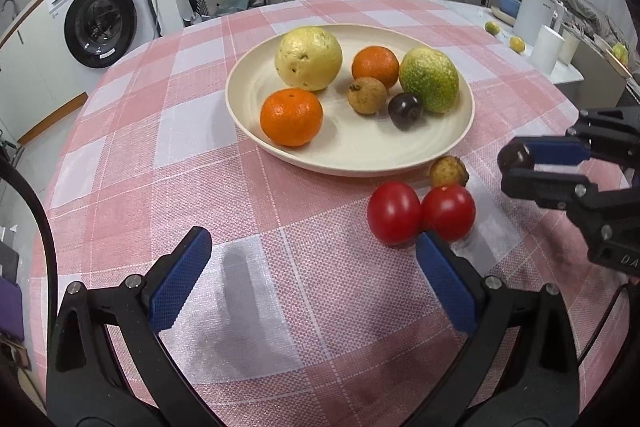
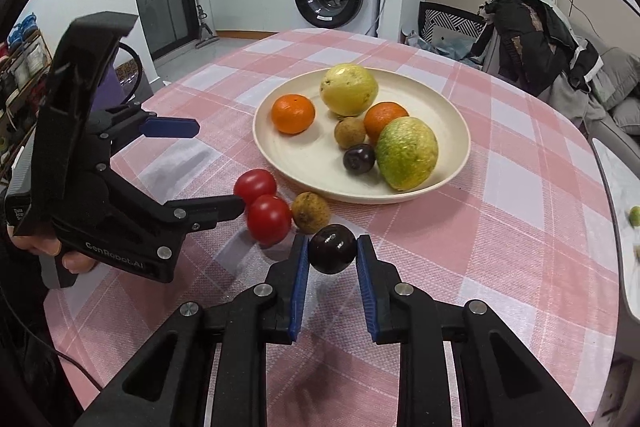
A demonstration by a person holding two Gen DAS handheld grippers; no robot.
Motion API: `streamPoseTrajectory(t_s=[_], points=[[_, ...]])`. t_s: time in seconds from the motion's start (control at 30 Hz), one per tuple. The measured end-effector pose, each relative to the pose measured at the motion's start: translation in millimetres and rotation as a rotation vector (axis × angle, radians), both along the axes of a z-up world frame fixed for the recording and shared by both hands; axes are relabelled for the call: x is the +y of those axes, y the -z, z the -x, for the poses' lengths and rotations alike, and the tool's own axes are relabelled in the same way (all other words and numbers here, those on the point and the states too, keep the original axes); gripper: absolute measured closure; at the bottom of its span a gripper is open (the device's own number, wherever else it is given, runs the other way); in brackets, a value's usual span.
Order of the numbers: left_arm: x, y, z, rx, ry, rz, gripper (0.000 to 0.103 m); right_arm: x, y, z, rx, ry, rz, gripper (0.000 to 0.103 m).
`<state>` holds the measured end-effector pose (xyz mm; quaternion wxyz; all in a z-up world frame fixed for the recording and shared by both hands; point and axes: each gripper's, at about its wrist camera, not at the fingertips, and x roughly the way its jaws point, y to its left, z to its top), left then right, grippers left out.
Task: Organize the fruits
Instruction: 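Grasp the other dark plum with the right gripper while the left grasps a red tomato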
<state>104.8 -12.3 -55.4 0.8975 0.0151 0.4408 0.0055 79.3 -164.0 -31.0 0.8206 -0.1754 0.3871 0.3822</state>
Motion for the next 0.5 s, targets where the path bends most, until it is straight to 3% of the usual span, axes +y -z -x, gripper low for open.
streamPoseTrajectory(t_s=[0.17, 0.3, 0.5], points=[[-9.3, 2.8, -4.4, 0.007, 0.025, -0.053, 0.003, -1.9, -1.1, -2.3, -0.004, 0.014, 0.002, 0.079], [-13.4, 1.1, -9.1, 0.004, 0.046, -0.049, 0.01, -3.1, -1.1, -2.7, -0.007, 0.02, 0.004, 0.079], [-17.1, -2.1, -10.2, 0.0, 0.084, -0.012, 0.036, -6.4, -1.3, -3.1, -0.008, 0.031, 0.005, 0.079]])
